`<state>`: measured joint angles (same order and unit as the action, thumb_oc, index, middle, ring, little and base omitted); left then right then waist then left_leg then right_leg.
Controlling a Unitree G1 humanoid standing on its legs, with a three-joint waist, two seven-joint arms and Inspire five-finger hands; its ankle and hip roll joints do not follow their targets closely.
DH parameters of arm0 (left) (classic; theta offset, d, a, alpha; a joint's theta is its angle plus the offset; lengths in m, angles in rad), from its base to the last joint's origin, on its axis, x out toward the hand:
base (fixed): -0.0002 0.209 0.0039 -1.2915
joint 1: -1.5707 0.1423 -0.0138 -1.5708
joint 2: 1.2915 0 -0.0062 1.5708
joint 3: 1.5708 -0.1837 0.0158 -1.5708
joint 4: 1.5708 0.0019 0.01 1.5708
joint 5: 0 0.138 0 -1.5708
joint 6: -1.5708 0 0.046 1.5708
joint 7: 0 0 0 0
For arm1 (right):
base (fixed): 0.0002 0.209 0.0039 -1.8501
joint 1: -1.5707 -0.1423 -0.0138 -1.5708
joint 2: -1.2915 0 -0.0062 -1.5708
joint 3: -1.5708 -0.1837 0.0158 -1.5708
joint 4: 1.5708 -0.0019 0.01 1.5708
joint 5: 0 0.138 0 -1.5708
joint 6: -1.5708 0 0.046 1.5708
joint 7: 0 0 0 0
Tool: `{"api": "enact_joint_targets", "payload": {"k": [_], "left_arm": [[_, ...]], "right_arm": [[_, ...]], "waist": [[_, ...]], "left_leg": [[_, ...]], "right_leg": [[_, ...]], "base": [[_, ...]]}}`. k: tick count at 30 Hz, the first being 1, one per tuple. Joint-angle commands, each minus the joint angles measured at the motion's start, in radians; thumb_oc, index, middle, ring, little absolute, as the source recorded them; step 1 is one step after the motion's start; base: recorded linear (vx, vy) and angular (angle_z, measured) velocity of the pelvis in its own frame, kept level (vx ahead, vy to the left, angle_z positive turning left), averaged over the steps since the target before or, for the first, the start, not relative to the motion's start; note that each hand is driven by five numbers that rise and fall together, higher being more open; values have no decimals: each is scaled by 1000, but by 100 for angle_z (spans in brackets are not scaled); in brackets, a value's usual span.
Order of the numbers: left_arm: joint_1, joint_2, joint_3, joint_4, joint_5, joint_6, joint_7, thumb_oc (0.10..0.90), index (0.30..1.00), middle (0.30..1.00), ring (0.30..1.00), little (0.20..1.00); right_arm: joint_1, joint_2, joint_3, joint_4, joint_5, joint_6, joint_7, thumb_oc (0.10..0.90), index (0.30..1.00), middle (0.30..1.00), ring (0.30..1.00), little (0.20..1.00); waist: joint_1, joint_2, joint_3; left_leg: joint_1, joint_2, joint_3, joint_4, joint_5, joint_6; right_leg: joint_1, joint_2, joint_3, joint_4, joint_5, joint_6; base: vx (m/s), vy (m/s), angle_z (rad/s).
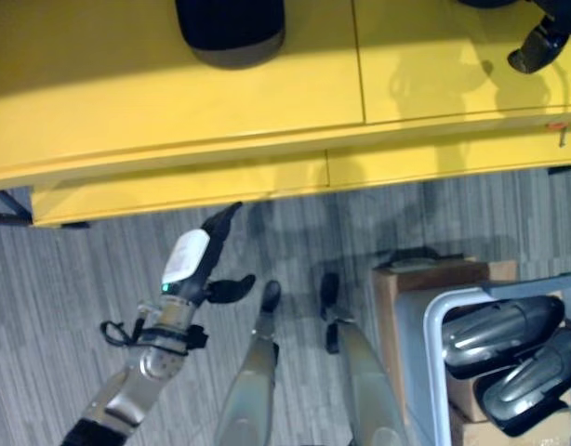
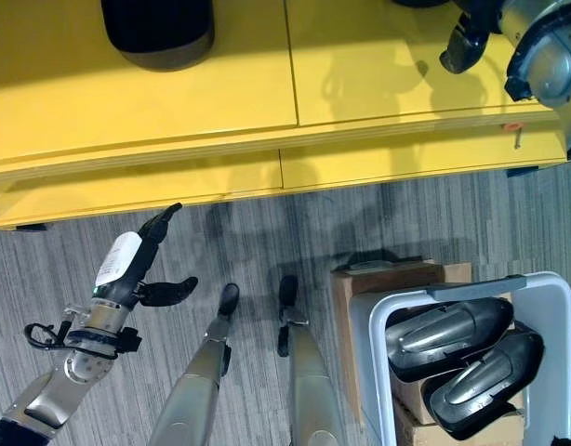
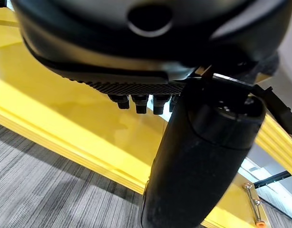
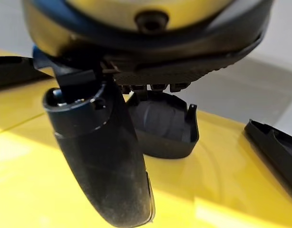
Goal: Move parts from the plastic box to the shelf.
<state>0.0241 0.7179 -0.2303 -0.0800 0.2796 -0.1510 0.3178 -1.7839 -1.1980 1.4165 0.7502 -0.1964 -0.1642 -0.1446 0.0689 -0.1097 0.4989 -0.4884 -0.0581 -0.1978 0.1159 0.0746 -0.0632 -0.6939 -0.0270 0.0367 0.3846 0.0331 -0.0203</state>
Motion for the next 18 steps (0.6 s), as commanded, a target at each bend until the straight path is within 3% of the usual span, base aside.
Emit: {"api": "enact_joint_targets", "payload": {"k": [1,6,18], "left_arm": [[8,29,66,-130,-12,-54,63,900,1000,1000,1000,1000],[3,16,63,-133,-15,-57,61,900,1000,1000,1000,1000],[-13,0,58,-125,-18,-56,39,900,1000,1000,1000,1000]], "right_arm": [[-79,-45,-50,73,6,36,-54,900,1000,1000,1000,1000],[8,-31,-107,67,14,30,-31,900,1000,1000,1000,1000],[159,-49,-185,36,59,19,39,900,1000,1000,1000,1000]], "waist": [[2,-17,-7],[3,-11,2],[-8,-26,-4]], "left_leg": [[98,9,9,-20,-58,27],[108,9,6,-28,-57,28],[137,11,13,-43,-65,31]], "right_leg": [[-41,-4,17,175,-129,37],[-43,-2,16,179,-128,37],[-32,0,24,168,-123,39]], "base": [[0,0,0],[0,0,0],[0,0,0]]}}
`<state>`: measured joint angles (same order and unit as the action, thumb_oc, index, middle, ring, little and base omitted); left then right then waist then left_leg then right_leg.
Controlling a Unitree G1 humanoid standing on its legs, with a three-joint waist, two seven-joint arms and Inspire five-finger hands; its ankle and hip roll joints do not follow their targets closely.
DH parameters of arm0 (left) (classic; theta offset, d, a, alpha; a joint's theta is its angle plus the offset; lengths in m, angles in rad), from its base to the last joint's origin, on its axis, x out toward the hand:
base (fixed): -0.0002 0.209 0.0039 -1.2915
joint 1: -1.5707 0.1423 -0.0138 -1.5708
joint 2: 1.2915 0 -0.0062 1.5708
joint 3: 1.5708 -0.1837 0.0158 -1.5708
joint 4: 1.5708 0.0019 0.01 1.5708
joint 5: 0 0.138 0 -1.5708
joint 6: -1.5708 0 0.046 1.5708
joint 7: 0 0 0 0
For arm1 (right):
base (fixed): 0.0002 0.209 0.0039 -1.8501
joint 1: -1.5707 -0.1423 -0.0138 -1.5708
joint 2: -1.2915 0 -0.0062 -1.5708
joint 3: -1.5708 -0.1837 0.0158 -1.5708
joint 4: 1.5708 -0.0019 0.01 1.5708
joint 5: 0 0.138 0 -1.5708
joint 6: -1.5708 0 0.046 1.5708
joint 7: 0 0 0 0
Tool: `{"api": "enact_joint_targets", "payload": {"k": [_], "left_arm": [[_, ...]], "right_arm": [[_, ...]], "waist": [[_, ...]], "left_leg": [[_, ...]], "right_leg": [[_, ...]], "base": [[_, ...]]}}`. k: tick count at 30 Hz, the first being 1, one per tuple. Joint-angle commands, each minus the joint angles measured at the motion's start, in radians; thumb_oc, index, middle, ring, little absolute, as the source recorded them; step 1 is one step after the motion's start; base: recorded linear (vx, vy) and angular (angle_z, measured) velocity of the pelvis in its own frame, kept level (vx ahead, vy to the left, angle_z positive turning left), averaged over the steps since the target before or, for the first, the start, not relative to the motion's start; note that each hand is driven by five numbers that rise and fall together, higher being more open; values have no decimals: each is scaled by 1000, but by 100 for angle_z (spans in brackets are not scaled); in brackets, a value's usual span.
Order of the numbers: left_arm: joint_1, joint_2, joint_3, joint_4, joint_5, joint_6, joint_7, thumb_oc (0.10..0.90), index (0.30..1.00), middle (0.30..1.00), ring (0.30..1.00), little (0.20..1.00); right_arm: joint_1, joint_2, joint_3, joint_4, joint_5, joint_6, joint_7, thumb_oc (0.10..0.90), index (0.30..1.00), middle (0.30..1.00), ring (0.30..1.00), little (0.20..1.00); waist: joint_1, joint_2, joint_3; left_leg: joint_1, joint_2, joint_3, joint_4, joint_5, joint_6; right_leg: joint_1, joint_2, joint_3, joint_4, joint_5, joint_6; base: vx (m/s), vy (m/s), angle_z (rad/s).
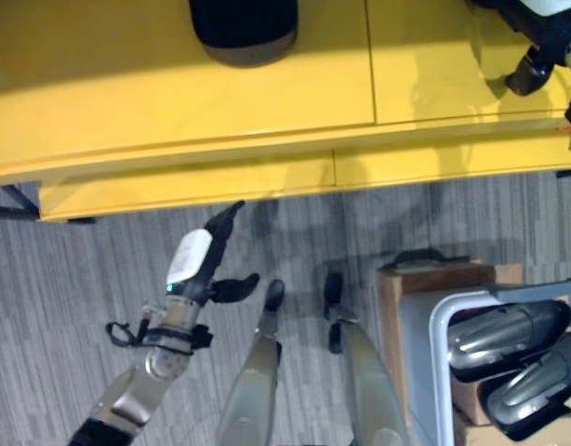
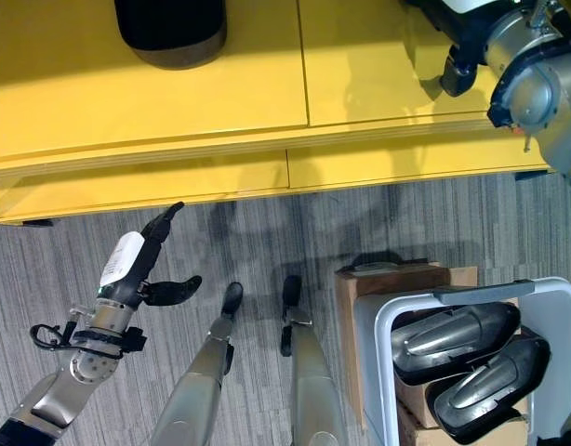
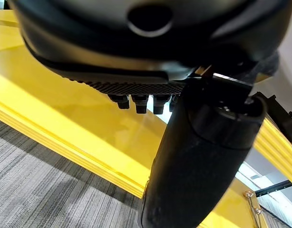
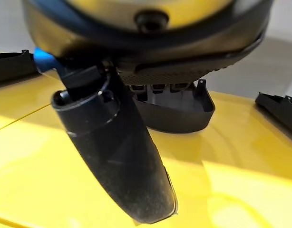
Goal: Move parts from the plastic box to the shelf.
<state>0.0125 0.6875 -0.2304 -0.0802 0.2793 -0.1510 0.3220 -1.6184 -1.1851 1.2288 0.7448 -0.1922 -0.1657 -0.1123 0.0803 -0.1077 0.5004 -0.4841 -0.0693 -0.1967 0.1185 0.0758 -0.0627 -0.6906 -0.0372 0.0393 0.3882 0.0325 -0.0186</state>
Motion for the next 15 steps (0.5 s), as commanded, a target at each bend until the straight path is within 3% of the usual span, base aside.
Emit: {"api": "enact_joint_targets", "payload": {"k": [1,7,15], "left_arm": [[-2,32,58,-124,-18,-56,35,900,1000,1000,1000,1000],[-4,23,57,-119,-23,-57,20,900,1000,1000,1000,1000],[-7,26,67,-111,-35,-50,-19,900,1000,1000,1000,1000]], "right_arm": [[-4,-63,0,41,54,20,7,900,1000,1000,1000,1000],[72,-86,-38,-11,82,8,37,900,1000,1000,1000,1000],[308,-122,-194,-137,169,-4,94,900,1000,1000,1000,1000]], "waist": [[-18,-28,-6],[-26,-39,-13],[-35,-66,-46]], "left_leg": [[133,22,12,-46,-66,31],[151,24,13,-51,-70,32],[195,28,7,-63,-78,34]], "right_leg": [[-35,10,22,164,-122,37],[-21,11,21,157,-122,39],[21,11,19,140,-119,43]], "base": [[0,0,0],[0,0,0],[5,5,-1]]}}
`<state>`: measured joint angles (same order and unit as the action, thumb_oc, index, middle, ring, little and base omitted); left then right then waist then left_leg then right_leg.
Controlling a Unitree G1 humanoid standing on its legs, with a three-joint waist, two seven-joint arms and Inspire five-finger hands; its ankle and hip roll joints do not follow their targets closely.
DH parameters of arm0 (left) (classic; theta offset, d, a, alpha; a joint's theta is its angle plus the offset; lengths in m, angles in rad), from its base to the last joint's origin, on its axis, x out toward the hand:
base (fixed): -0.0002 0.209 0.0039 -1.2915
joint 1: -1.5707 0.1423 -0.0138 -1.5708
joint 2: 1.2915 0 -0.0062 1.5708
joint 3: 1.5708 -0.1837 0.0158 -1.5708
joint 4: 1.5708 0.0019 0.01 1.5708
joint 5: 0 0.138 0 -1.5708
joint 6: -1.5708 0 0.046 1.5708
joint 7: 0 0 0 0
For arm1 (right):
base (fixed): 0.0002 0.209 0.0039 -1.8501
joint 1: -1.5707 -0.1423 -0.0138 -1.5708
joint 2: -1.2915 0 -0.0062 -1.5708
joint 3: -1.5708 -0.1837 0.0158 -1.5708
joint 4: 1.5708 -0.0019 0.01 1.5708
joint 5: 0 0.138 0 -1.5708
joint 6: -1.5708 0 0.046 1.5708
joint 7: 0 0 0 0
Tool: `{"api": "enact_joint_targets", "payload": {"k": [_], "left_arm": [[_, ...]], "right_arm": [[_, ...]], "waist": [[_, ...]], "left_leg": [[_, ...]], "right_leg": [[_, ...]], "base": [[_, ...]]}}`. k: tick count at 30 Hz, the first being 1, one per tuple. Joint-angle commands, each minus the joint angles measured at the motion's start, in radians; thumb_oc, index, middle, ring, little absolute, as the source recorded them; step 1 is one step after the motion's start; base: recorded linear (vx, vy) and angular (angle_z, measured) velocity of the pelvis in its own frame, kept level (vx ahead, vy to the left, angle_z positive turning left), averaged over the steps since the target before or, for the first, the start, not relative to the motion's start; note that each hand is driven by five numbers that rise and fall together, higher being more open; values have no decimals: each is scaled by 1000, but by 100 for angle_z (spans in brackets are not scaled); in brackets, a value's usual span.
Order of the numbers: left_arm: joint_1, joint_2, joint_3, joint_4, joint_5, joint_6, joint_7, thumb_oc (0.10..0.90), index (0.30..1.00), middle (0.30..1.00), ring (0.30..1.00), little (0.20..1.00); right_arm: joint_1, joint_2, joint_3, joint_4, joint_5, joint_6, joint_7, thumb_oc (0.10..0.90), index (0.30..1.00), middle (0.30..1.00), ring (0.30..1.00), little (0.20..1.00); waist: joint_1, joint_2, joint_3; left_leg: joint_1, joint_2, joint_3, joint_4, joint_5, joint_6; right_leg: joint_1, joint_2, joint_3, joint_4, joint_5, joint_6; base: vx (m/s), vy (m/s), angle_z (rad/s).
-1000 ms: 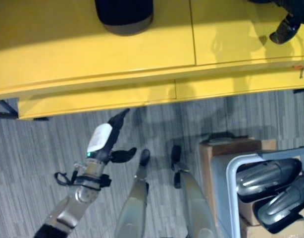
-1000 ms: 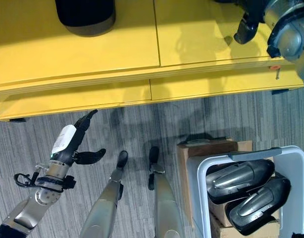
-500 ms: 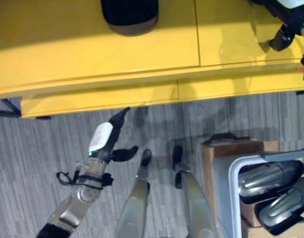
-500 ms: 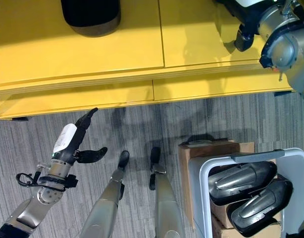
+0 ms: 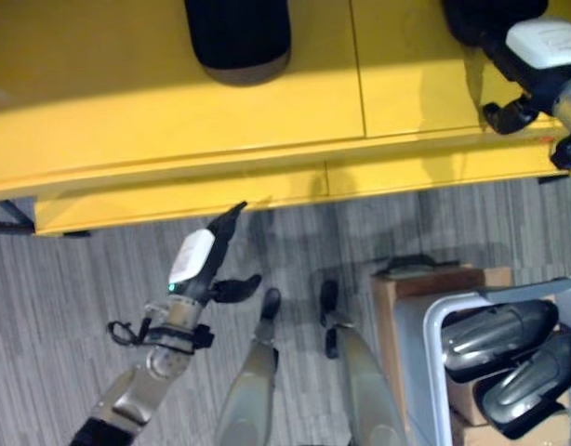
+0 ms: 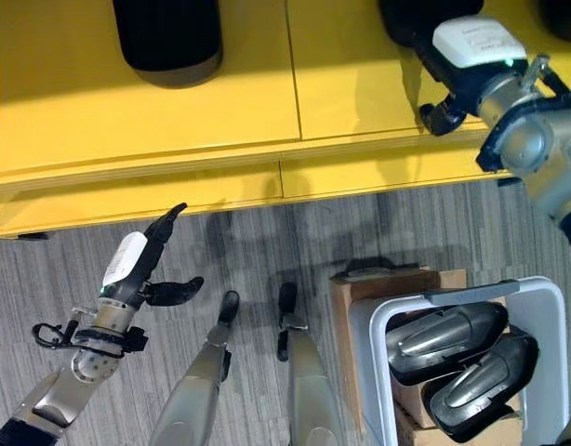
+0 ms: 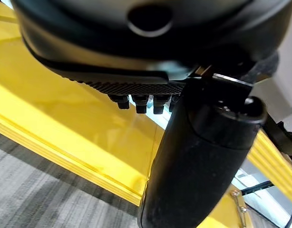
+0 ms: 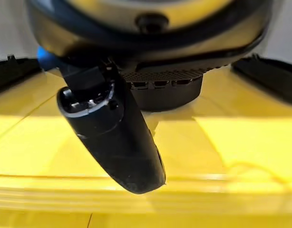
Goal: Move parts from the plastic box to the shelf.
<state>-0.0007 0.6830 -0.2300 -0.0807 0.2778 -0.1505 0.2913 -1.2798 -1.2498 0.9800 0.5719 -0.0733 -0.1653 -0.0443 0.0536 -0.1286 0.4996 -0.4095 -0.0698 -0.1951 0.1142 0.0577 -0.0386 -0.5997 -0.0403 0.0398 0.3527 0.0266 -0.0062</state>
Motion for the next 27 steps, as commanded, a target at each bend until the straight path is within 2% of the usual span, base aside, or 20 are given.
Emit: {"api": "enact_joint_targets", "payload": {"k": [1,7,15,22,23,27], "left_arm": [[8,34,69,-107,-36,-49,4,900,1000,1000,1000,1000],[13,40,86,-105,-51,-49,-13,900,1000,1000,1000,1000],[29,44,100,-105,-60,-47,-23,900,1000,1000,1000,1000],[37,56,113,-105,-72,-48,-18,900,1000,1000,1000,1000],[41,64,115,-103,-79,-51,-15,900,1000,1000,1000,1000],[47,71,126,-110,-89,-56,-11,900,1000,1000,1000,1000]], "right_arm": [[-2,-59,37,25,54,-6,32,900,1000,1000,1000,1000],[106,-50,-35,-19,75,-7,55,900,1000,1000,1000,1000],[127,-36,-57,-33,70,-5,53,900,1000,1000,1000,1000],[31,-19,-60,-6,50,7,-20,900,1000,1000,1000,1000],[-17,-18,-66,16,46,13,-57,900,1000,1000,1000,1000],[-124,-18,-7,43,34,16,-89,900,1000,1000,1000,1000]], "waist": [[-9,-51,-52],[-9,-66,-82],[-6,-76,-101],[-7,-79,-118],[-5,-80,-123],[-6,-79,-128]], "left_leg": [[128,31,7,-63,-62,10],[158,37,5,-91,-59,10],[174,41,5,-107,-58,12],[182,43,13,-115,-61,15],[183,42,14,-116,-61,16],[181,41,17,-117,-62,17]], "right_leg": [[-62,14,18,171,-113,31],[-39,19,20,149,-109,32],[-22,22,20,133,-107,32],[-14,25,26,115,-99,33],[-14,27,29,112,-96,33],[-14,27,33,105,-93,34]], "base": [[0,0,0],[0,0,0],[0,0,0],[0,0,0],[-22,24,-3],[-14,18,-9]]}}
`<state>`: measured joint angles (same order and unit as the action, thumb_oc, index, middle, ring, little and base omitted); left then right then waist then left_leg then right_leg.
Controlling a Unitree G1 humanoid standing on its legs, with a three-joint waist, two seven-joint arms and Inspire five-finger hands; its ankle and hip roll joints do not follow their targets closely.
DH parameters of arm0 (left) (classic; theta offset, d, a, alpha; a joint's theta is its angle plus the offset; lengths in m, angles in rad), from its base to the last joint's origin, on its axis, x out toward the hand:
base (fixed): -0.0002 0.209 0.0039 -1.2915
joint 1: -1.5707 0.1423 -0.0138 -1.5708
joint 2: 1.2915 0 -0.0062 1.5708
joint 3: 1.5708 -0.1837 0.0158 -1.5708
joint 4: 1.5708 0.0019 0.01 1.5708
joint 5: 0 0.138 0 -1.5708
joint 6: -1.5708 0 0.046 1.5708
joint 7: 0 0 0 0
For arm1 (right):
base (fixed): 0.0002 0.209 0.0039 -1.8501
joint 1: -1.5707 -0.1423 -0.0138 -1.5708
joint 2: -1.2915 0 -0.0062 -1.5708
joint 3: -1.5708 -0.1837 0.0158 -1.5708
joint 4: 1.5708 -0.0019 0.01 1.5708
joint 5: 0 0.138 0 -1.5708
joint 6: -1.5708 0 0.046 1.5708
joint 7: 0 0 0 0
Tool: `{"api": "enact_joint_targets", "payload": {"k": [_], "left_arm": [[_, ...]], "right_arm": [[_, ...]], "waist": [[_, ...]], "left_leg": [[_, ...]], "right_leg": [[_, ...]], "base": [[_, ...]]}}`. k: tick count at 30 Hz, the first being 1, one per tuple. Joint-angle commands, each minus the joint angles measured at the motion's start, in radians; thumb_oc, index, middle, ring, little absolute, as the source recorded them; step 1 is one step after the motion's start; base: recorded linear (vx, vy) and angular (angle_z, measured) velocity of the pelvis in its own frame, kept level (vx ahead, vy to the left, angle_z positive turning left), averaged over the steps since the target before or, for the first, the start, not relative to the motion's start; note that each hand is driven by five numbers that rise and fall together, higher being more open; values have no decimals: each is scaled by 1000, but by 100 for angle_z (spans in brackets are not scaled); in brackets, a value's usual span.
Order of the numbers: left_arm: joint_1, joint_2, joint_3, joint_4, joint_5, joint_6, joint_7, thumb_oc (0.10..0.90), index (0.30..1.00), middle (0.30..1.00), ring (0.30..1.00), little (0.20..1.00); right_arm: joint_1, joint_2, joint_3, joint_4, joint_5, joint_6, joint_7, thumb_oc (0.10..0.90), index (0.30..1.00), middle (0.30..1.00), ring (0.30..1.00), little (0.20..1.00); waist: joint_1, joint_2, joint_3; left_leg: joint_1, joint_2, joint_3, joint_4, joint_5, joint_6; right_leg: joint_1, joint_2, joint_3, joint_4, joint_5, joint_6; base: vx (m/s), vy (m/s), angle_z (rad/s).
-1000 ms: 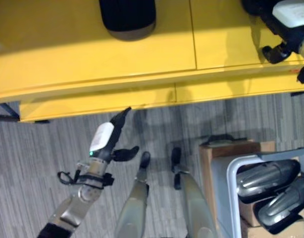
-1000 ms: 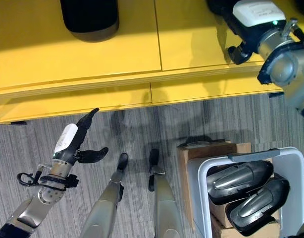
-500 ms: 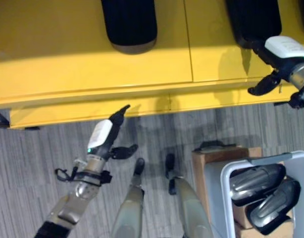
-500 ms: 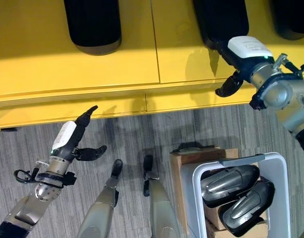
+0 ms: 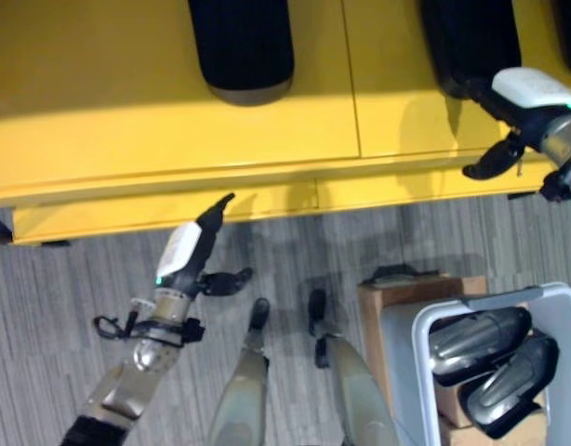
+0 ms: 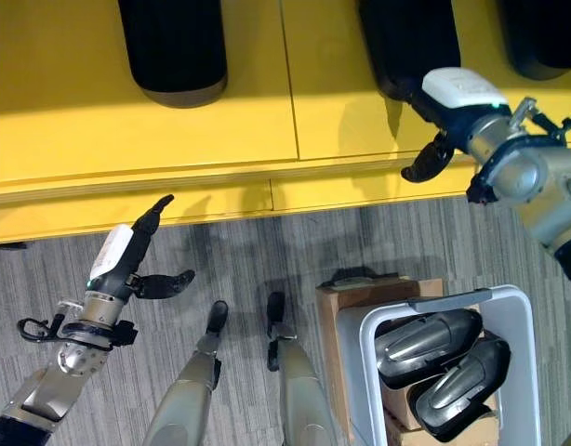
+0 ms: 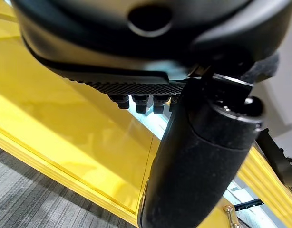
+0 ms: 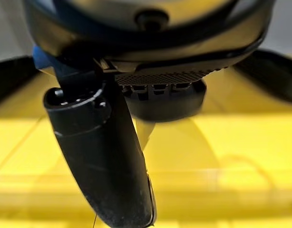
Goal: Move parts from the plastic box to the shelf.
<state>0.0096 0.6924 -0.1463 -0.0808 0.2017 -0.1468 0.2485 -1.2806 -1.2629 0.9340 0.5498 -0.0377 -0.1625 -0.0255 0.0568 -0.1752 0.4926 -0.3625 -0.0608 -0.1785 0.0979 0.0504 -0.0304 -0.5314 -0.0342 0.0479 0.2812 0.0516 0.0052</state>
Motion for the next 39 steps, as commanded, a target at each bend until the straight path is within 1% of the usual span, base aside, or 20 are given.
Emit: {"api": "enact_joint_targets", "payload": {"k": [1,4,9,13,17,19,20,21,22,24,25,26,27,28,30,32,34,36,38,39], "left_arm": [[39,64,43,-110,-16,-62,35,900,1000,1000,1000,1000],[49,74,51,-111,-14,-64,40,900,1000,1000,1000,1000],[57,90,58,-109,-15,-67,41,900,1000,1000,1000,1000],[59,94,57,-111,-18,-69,37,900,1000,1000,1000,1000],[65,95,53,-103,-14,-69,26,900,1000,1000,1000,1000],[69,87,57,-101,-16,-67,17,900,1000,1000,1000,1000],[73,84,57,-101,-14,-65,14,900,1000,1000,1000,1000],[74,87,57,-101,-13,-65,14,900,1000,1000,1000,1000],[79,79,60,-98,-13,-65,3,900,1000,1000,1000,1000],[94,67,66,-92,-19,-64,-18,900,1000,1000,1000,1000],[101,60,69,-89,-21,-63,-22,900,1000,1000,1000,1000],[111,61,74,-89,-22,-63,-29,900,1000,1000,1000,1000],[126,55,81,-87,-24,-62,-37,900,1000,1000,1000,1000],[139,44,90,-83,-29,-62,-45,900,1000,1000,1000,1000],[156,43,96,-84,-27,-60,-56,900,1000,1000,1000,1000],[176,36,101,-80,-25,-58,-63,900,1000,1000,1000,1000],[198,31,112,-89,-22,-54,-71,900,1000,1000,1000,1000],[228,-4,140,-81,-10,-46,-63,900,1000,1000,1000,1000],[237,-23,145,-80,-2,-42,-56,900,1000,1000,1000,1000],[249,-26,141,-76,6,-40,-53,900,1000,1000,1000,1000]], "right_arm": [[-156,-7,54,74,-1,15,-118,900,1000,1000,1000,1000],[-269,-16,99,63,-1,15,-160,900,1000,1000,1000,1000],[-348,-39,148,49,-7,14,-184,900,1000,1000,1000,1000],[-370,-60,153,27,8,11,-193,900,1000,1000,1000,1000],[-315,-103,103,-31,36,3,-190,900,1000,1000,1000,1000],[-255,-122,53,-78,58,-8,-181,900,1000,1000,1000,1000],[-210,-127,11,-92,63,-9,-184,900,1000,1000,1000,1000],[-192,-128,-7,-96,61,-8,-184,900,1000,1000,1000,1000],[-53,-143,-129,-149,75,-18,-178,900,1000,1000,1000,1000],[250,-133,-385,-248,79,-31,-162,900,1000,1000,1000,1000],[294,-131,-422,-267,76,-33,-160,900,1000,1000,1000,1000],[399,-122,-515,-298,72,-37,-157,900,1000,1000,1000,1000],[545,-96,-637,-335,71,-40,-149,900,1000,1000,1000,1000],[657,-68,-723,-357,67,-42,-143,900,1000,1000,1000,1000],[831,-24,-865,-412,52,-43,-131,900,1000,1000,1000,1000],[968,26,-967,-455,35,-43,-123,900,1000,1000,1000,1000],[1058,72,-1027,-483,10,-42,-121,900,1000,1000,1000,1000],[1161,124,-1075,-513,-72,-36,-123,900,1000,1000,1000,1000],[1209,160,-1082,-506,-137,-24,-134,900,1000,1000,1000,1000],[1217,139,-1034,-504,-207,-20,-119,900,1000,1000,1000,1000]], "waist": [[-9,-33,-122],[-15,-33,-130],[-23,-34,-145],[-33,-34,-159],[-50,-26,-183],[-61,-14,-195],[-65,-10,-200],[-64,-13,-201],[-77,-1,-217],[-99,24,-258],[-104,33,-267],[-104,37,-280],[-108,47,-298],[-114,58,-314],[-117,65,-339],[-119,68,-363],[-116,72,-381],[-124,79,-407],[-122,82,-423],[-120,87,-428]], "left_leg": [[134,32,2,-100,-54,9],[136,32,6,-97,-56,10],[146,34,6,-100,-58,10],[156,35,6,-106,-58,11],[181,37,5,-120,-56,12],[192,37,8,-127,-56,13],[198,38,8,-131,-55,14],[200,39,7,-132,-55,14],[215,42,7,-147,-51,16],[246,48,9,-182,-42,19],[249,47,11,-184,-41,19],[253,48,8,-185,-41,19],[258,46,4,-185,-42,20],[261,44,2,-185,-42,21],[267,45,2,-185,-42,21],[274,44,5,-185,-43,22],[277,43,8,-185,-44,23],[287,42,16,-185,-46,27],[305,46,17,-185,-53,31],[330,57,23,-185,-60,28]], "right_leg": [[-81,21,26,176,-117,23],[-76,21,27,173,-115,24],[-63,23,28,164,-112,26],[-44,24,29,150,-108,29],[-11,25,30,122,-101,33],[6,24,31,110,-97,36],[16,24,31,100,-95,37],[19,24,30,97,-94,37],[47,24,33,65,-85,42],[117,17,30,-21,-60,57],[128,14,29,-35,-58,59],[150,10,24,-64,-48,62],[176,2,20,-97,-36,69],[198,-7,19,-122,-25,73],[227,-17,13,-159,-9,81],[250,-22,9,-193,10,87],[268,-25,13,-222,26,92],[282,-24,26,-235,37,96],[299,-21,32,-225,23,93],[308,-9,42,-201,1,88]], "base": [[0,0,0],[-12,28,-2],[-2,9,1],[0,4,1],[3,8,0],[0,0,0],[0,0,0],[27,24,-5],[48,42,-6],[64,63,-2],[49,45,-6],[38,41,-10],[33,46,-11],[30,42,1],[16,18,5],[5,1,-2],[-6,-2,-7],[17,-2,-7],[106,-74,-18],[126,-109,-17]]}}
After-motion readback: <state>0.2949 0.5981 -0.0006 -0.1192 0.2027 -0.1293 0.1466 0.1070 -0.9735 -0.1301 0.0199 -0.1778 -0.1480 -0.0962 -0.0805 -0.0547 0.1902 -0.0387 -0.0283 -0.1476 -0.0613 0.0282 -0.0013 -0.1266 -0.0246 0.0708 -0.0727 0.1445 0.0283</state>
